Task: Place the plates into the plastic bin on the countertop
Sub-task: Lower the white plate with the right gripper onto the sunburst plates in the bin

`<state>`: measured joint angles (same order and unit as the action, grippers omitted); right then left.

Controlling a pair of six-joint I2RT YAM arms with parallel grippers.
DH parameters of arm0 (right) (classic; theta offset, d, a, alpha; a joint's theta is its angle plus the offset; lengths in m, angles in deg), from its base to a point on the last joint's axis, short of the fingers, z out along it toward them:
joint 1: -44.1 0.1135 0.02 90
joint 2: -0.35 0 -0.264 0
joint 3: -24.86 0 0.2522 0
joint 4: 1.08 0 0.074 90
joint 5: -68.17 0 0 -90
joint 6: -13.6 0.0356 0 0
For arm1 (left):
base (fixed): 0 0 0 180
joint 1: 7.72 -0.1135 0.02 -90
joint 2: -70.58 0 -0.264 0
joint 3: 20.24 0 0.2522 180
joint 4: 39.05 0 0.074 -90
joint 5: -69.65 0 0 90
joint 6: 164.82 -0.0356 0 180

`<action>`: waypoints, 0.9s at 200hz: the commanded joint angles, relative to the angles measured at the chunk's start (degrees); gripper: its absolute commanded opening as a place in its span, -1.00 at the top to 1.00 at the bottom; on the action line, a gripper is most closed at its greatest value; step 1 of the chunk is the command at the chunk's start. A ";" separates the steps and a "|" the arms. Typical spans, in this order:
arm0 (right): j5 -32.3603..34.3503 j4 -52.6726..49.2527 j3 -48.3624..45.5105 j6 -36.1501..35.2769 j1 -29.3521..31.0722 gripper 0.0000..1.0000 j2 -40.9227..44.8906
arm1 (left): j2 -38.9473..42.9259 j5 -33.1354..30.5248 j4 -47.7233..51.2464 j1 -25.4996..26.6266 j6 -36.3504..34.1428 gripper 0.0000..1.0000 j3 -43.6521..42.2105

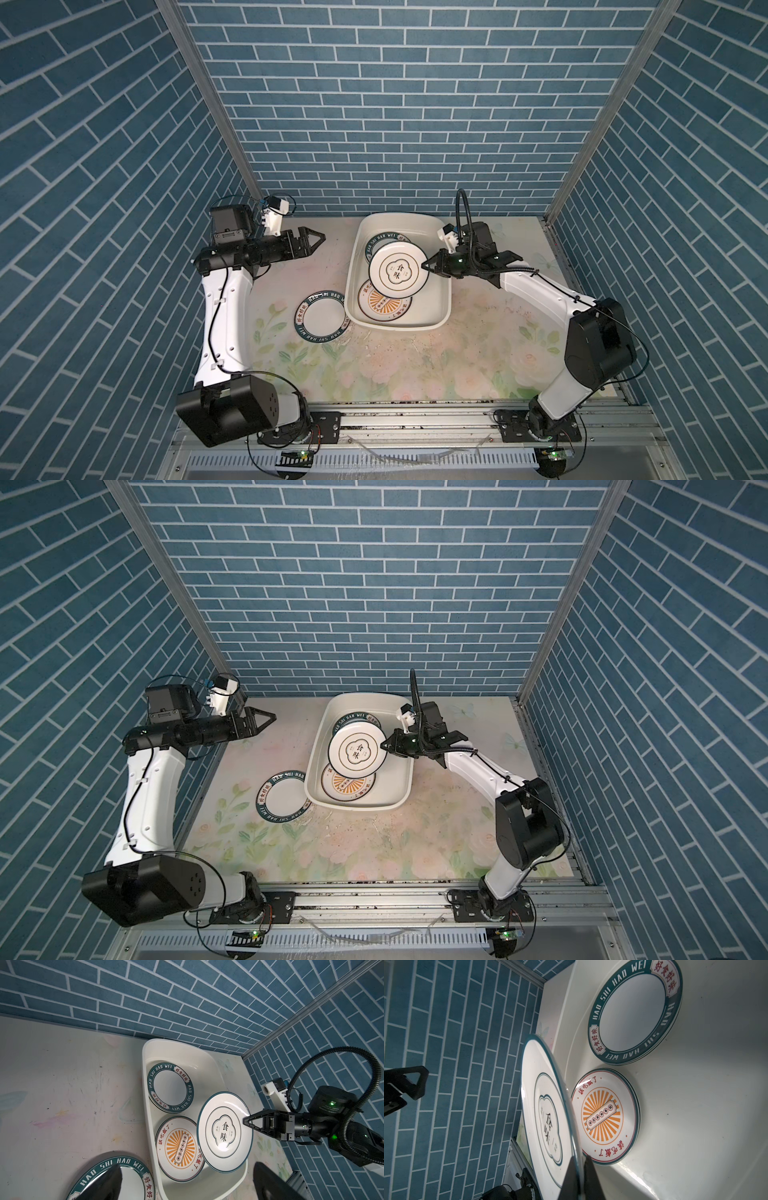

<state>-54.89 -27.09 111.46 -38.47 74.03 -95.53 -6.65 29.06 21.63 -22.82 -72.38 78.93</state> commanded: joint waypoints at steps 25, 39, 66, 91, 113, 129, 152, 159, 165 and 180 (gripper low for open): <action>1.43 -2.37 2.48 -2.60 -0.01 1.00 -3.46 | 0.16 2.33 -2.26 -0.22 1.58 -0.99 -1.35; 2.28 -2.35 2.64 -2.43 0.30 1.00 -4.40 | -0.11 2.33 -2.38 -0.26 1.73 -0.99 -1.30; 3.23 -4.14 4.45 -3.01 1.19 1.00 -6.69 | -0.74 3.05 -2.27 -0.27 2.44 -0.99 -0.36; 3.78 -4.68 5.62 -3.13 2.12 1.00 -8.44 | -0.86 4.33 -2.53 -0.28 3.49 -0.99 0.21; 4.10 -4.84 6.50 -2.73 2.98 1.00 -10.21 | -0.82 4.64 -2.44 -0.24 3.48 -0.99 0.31; 5.01 -5.19 7.14 -2.61 3.69 1.00 -11.15 | -0.80 4.63 -2.53 -0.31 3.54 -0.99 0.21; 4.77 -3.98 6.90 -2.01 4.21 1.00 -11.94 | -0.59 4.89 -2.71 -0.28 3.85 -0.99 -0.07; 4.76 -3.93 7.03 -1.99 4.34 1.00 -12.26 | -0.62 4.91 -2.66 -0.28 3.85 -0.99 -0.15; 4.84 -4.14 7.14 -1.90 4.44 1.00 -12.61 | -0.55 4.89 -2.70 -0.29 3.80 -0.99 -0.24; 5.05 -4.27 7.46 -1.57 4.65 1.00 -13.26 | -0.43 4.86 -2.70 -0.29 3.88 -0.99 -0.48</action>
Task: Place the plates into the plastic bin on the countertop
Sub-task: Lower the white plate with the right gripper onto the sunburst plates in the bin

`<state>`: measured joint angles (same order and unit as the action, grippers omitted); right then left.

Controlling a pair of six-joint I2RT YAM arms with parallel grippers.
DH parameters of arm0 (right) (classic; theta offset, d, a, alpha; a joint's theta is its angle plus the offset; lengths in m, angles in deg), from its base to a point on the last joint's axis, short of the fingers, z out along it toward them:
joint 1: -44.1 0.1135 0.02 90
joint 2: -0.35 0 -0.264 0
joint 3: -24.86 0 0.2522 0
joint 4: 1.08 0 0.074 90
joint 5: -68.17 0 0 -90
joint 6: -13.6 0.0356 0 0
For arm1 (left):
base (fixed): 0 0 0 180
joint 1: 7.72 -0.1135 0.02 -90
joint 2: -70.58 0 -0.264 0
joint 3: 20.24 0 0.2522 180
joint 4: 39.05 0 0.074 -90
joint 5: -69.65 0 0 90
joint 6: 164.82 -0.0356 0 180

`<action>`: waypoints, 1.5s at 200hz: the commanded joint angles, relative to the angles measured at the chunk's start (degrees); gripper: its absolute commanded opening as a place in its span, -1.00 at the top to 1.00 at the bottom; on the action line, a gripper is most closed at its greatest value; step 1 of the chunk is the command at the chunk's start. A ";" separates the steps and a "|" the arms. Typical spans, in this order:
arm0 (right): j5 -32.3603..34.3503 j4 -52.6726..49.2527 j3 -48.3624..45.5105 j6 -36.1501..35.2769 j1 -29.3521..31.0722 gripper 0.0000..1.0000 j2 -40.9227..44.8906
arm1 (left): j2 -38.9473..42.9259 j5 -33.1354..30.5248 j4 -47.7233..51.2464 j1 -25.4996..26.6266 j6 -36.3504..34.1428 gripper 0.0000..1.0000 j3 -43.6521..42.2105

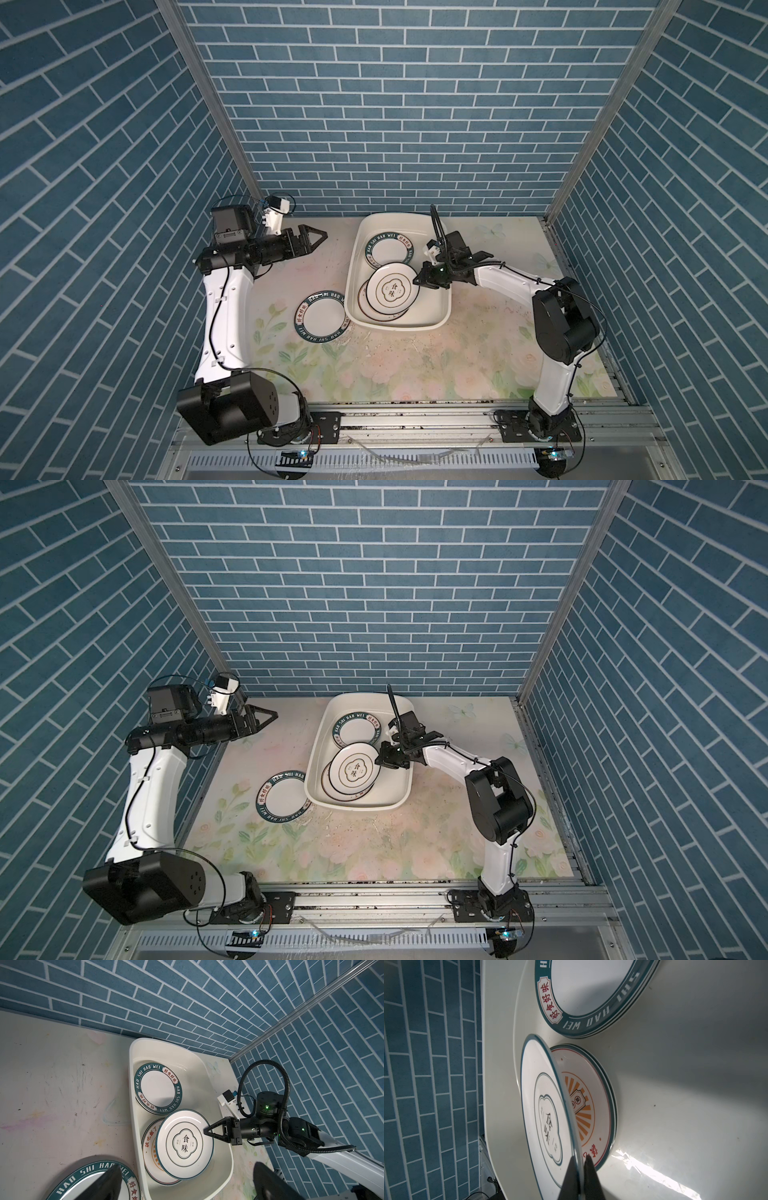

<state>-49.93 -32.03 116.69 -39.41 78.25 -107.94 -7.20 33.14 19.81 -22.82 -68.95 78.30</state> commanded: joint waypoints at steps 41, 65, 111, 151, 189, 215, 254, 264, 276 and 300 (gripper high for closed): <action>-0.02 2.10 2.21 1.04 0.80 1.00 -2.25 | 0.19 1.12 -0.98 -0.29 0.27 -0.99 -0.02; -0.44 2.77 2.41 2.02 1.01 1.00 -3.21 | 0.24 1.24 -1.16 -0.29 0.38 -0.99 -0.27; -0.12 3.50 2.43 2.82 1.26 1.00 -3.96 | 0.24 0.92 -1.24 -0.29 0.55 -0.99 -0.29; -0.29 4.14 2.75 3.44 1.36 1.00 -4.80 | 0.41 1.24 -2.56 -0.29 1.38 -0.99 -2.10; -0.72 5.04 2.63 4.20 1.43 1.00 -5.48 | 0.54 1.46 -2.82 -0.33 1.29 -0.98 -2.09; -1.08 5.33 2.58 4.63 1.44 0.98 -5.71 | 0.52 1.68 -3.25 -0.38 1.62 -0.97 -2.57; -0.99 5.08 2.36 4.76 1.60 0.94 -5.97 | 0.74 1.87 -3.22 -0.37 1.49 -0.95 -2.53; -0.99 4.68 2.45 4.62 1.49 0.93 -5.94 | 0.74 1.80 -3.27 -0.36 1.51 -0.95 -2.56; -0.91 4.17 2.53 4.50 1.63 0.92 -5.97 | 0.74 1.82 -3.24 -0.33 1.56 -0.95 -2.45; -0.60 3.03 2.68 4.23 1.64 0.89 -6.14 | 0.75 2.45 -3.43 -0.38 1.51 -0.91 -2.55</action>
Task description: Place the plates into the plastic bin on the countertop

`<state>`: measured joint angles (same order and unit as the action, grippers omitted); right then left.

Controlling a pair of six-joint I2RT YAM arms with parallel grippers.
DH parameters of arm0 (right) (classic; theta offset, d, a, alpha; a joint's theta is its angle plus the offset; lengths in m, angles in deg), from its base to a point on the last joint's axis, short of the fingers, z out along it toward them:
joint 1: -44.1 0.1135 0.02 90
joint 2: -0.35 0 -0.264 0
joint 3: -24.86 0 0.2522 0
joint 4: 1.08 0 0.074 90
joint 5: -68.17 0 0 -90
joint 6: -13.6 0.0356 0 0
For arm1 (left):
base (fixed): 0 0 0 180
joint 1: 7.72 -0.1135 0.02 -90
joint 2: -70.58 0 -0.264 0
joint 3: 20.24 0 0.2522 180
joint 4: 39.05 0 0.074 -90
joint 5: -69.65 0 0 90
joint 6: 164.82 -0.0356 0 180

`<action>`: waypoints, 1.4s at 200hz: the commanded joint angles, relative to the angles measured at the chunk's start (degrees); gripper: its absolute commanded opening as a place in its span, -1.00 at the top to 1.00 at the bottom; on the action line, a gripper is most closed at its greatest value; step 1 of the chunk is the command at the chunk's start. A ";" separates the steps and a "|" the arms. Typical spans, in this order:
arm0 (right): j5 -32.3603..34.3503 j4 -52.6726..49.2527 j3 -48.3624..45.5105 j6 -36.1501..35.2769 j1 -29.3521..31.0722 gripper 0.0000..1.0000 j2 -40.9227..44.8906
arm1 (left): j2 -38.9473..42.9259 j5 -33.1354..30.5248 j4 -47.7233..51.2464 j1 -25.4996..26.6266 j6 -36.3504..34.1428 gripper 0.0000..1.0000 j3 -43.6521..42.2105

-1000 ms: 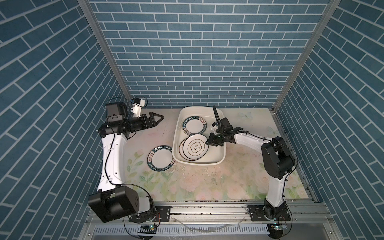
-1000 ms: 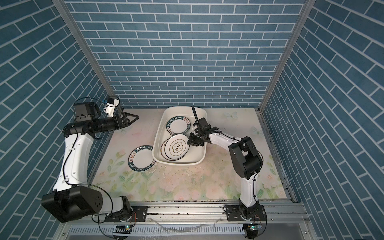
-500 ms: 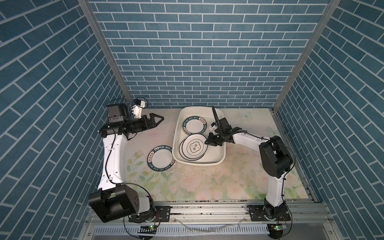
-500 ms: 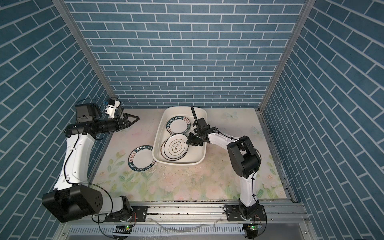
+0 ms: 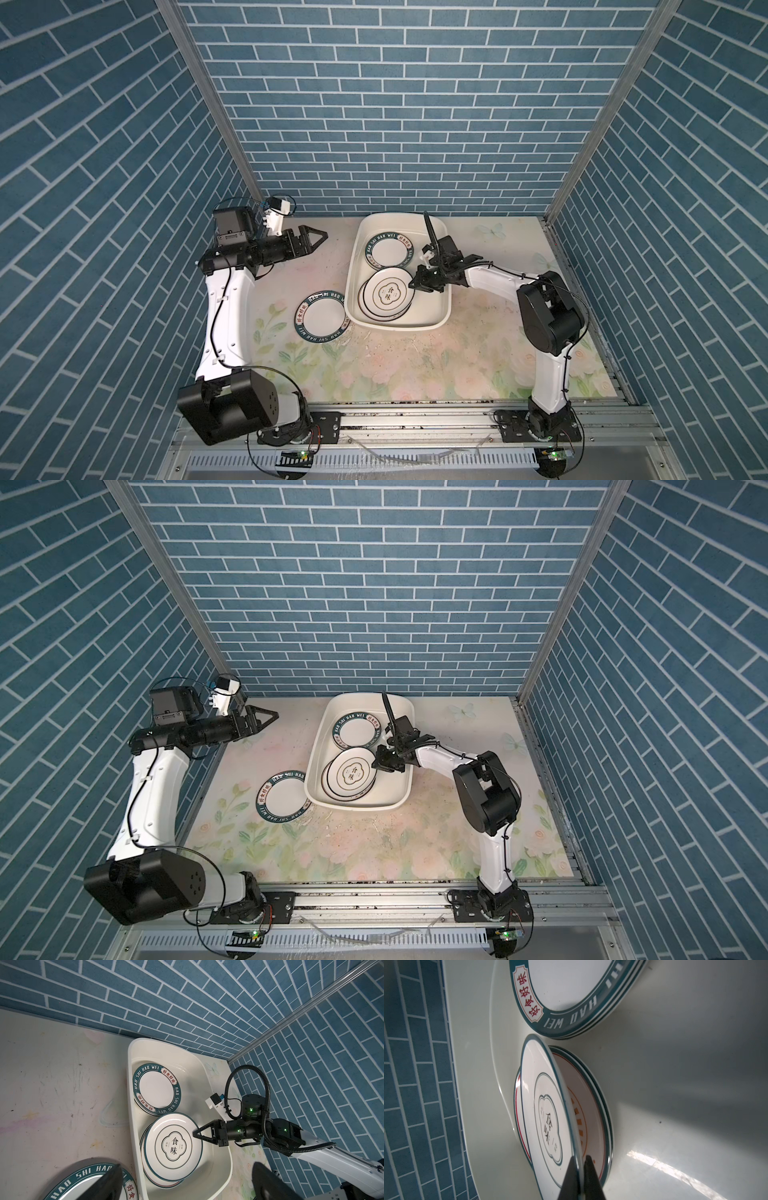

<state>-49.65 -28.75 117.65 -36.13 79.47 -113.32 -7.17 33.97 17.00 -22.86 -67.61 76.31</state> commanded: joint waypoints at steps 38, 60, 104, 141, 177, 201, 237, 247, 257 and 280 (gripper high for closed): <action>-0.84 -1.75 2.33 0.73 0.48 0.84 -1.54 | 1.18 2.07 -0.80 -0.30 0.13 -0.90 -0.82; -0.69 -2.30 2.84 0.51 0.57 0.82 -1.81 | 1.04 2.19 -0.81 -0.33 0.18 -0.90 -0.84; -0.49 -3.22 3.33 0.31 0.68 0.79 -2.49 | 1.11 2.38 -0.95 -0.27 0.37 -0.90 -0.70; 0.02 -3.75 3.23 0.00 0.74 0.77 -2.35 | 1.12 2.45 -1.06 -0.32 0.53 -0.90 -0.80; 0.39 -4.55 3.16 -0.45 0.76 0.74 -2.17 | 1.25 2.50 -1.13 -0.31 0.55 -0.90 -0.96; 0.57 -4.77 3.20 -0.54 0.82 0.72 -2.16 | 1.25 2.39 -1.22 -0.26 0.57 -0.91 -1.12; 0.65 -5.17 3.22 -0.81 0.75 0.69 -2.18 | 1.36 3.09 -2.54 -0.30 1.92 -0.90 -2.07; 0.74 -5.23 3.10 -0.84 0.75 0.69 -2.09 | 1.33 3.11 -2.61 -0.33 1.98 -0.90 -2.09; 0.92 -5.16 2.92 -0.81 0.77 0.68 -2.00 | 1.32 3.07 -2.50 -0.33 1.99 -0.90 -2.00; 0.92 -5.12 2.89 -0.81 0.76 0.67 -2.17 | 1.41 2.99 -2.51 -0.28 2.09 -0.90 -2.10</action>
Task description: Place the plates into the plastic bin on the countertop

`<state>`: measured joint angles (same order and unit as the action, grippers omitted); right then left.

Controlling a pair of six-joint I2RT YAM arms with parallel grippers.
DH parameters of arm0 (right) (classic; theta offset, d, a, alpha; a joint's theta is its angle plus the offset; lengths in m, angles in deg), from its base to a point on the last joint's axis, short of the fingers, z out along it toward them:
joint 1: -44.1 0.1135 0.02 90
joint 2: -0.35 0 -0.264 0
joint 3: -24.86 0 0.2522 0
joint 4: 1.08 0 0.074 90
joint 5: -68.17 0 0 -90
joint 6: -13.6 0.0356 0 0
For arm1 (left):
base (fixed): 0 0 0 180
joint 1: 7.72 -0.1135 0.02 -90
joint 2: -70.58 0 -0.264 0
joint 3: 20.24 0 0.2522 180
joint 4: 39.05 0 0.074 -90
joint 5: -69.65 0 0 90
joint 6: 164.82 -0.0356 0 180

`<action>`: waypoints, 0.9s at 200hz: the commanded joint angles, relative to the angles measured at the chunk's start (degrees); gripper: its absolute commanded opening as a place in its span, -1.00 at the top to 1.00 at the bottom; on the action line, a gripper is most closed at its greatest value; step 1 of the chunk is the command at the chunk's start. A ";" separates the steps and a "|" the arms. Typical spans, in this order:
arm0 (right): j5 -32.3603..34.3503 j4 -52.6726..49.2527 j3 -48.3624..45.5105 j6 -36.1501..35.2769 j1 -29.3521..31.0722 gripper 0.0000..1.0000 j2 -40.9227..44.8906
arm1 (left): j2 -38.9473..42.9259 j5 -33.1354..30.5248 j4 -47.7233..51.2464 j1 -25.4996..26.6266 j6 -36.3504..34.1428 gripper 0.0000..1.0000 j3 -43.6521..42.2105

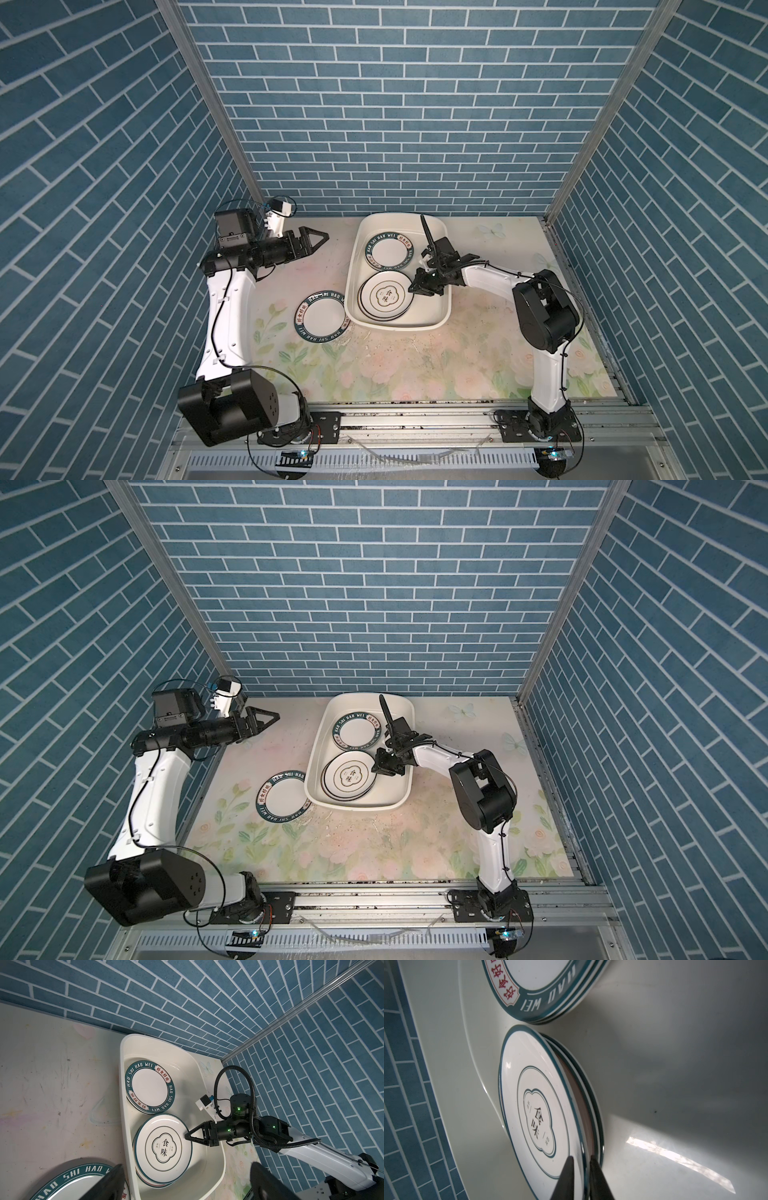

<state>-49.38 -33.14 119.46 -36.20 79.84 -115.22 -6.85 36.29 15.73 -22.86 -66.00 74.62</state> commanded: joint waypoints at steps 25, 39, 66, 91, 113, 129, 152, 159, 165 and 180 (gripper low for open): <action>0.66 -0.70 0.92 -0.83 0.38 0.66 -0.45 | 1.22 0.66 -1.34 -0.33 0.38 -0.90 -0.56; 0.66 -0.76 0.89 -0.83 0.39 0.66 -0.37 | 1.18 0.72 -1.31 -0.33 0.41 -0.90 -0.55; 0.74 -0.86 0.99 -0.92 0.40 0.65 -0.34 | 1.07 0.66 -1.30 -0.33 0.49 -0.91 -0.63; 0.92 -1.06 0.98 -0.98 0.38 0.65 -0.35 | 1.13 0.84 -1.68 -0.33 0.93 -0.92 -0.87; 1.09 -1.15 0.97 -1.00 0.41 0.64 -0.16 | 1.20 0.86 -1.66 -0.33 0.94 -0.93 -0.99; 1.17 -1.29 0.98 -1.07 0.40 0.64 0.07 | 1.28 0.87 -1.41 -0.34 0.68 -0.99 -0.87; 1.61 -1.47 0.99 -1.26 0.38 0.63 0.72 | 1.61 0.47 -0.39 -0.33 -0.73 -0.99 -0.69; 1.87 -1.51 0.94 -1.27 0.38 0.63 1.10 | 1.61 -0.26 0.14 -0.33 -1.24 -0.99 -0.62; 2.04 -1.49 0.94 -1.35 0.40 0.63 1.43 | 1.62 -1.13 0.66 -0.42 -1.70 -0.99 -0.45; 2.24 -1.48 0.94 -1.62 0.36 0.63 2.09 | 1.83 -1.47 1.60 -0.68 -3.36 -0.99 0.11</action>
<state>-48.51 -33.52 119.46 -36.29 79.91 -115.22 -6.41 35.79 15.05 -22.93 -66.22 74.43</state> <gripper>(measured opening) 0.183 0.995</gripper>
